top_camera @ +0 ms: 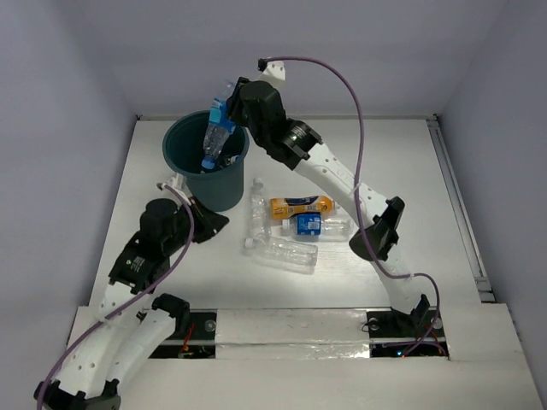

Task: Put the plastic bottles in the bin

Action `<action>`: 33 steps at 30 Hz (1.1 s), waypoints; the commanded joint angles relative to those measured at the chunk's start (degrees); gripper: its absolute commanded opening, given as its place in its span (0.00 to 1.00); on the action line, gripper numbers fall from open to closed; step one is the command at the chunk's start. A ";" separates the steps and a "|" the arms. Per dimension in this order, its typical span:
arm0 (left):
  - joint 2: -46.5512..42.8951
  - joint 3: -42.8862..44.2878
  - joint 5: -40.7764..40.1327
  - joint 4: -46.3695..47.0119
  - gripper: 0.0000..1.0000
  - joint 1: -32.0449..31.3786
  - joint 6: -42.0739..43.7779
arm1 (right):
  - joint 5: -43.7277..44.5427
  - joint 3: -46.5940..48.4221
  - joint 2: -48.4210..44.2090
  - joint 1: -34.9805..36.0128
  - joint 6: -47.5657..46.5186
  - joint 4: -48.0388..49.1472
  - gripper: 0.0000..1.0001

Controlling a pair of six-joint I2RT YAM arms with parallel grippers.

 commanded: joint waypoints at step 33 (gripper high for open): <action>26.60 -12.64 -27.32 18.12 0.99 -37.20 -53.60 | -28.68 -92.67 -73.90 1.24 -1.83 2.68 0.86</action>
